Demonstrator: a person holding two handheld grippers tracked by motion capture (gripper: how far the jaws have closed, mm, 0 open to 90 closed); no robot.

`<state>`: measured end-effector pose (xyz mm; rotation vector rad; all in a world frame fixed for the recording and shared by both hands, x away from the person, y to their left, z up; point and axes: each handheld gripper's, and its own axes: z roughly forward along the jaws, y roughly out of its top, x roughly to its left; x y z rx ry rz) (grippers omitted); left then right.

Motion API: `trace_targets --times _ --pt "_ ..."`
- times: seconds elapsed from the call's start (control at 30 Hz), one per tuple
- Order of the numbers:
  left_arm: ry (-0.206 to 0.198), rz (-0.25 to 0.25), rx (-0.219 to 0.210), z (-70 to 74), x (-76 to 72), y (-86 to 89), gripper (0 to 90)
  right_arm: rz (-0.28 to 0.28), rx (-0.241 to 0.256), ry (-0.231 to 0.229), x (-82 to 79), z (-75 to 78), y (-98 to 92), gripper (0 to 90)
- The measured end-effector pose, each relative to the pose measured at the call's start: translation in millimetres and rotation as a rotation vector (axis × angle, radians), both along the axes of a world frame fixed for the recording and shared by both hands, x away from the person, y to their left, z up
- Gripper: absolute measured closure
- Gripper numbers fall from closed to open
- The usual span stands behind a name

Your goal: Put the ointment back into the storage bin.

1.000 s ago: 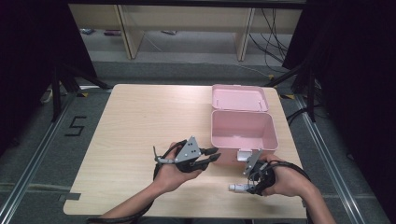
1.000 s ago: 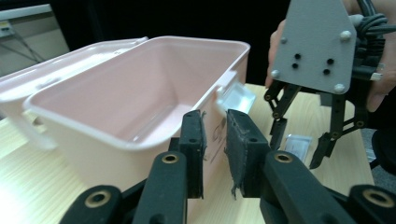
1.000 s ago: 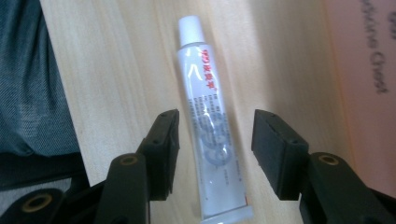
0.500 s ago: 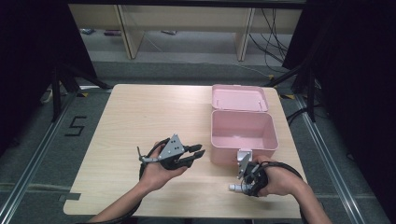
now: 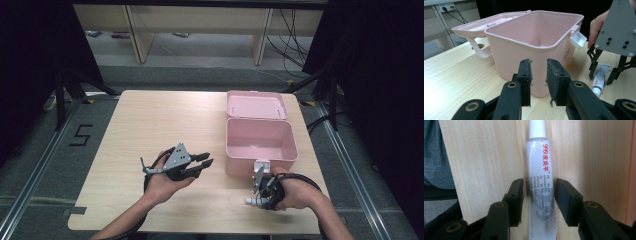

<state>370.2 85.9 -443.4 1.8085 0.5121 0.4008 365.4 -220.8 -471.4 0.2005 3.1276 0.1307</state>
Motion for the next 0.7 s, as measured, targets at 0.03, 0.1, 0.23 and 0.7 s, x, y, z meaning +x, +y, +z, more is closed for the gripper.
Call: trace_targets --times 0.03,0.1,0.23,0.7 --pt "0.002 0.003 0.002 -0.7 -0.1 1.8 72.2 -0.016 -0.030 0.011 -0.3 -0.3 1.0 61.2" --pt "0.008 0.009 -0.003 -1.7 -0.3 2.9 71.9 -0.019 -0.045 0.002 0.3 -0.5 2.2 62.4" --pt "0.010 0.012 0.001 -3.1 -0.3 4.8 71.9 -0.027 -0.054 0.006 -0.2 -0.3 4.1 64.6" --pt "0.019 0.024 0.006 -7.0 -0.1 9.8 71.7 -0.027 -0.047 -0.010 -1.0 -1.6 8.8 70.9"
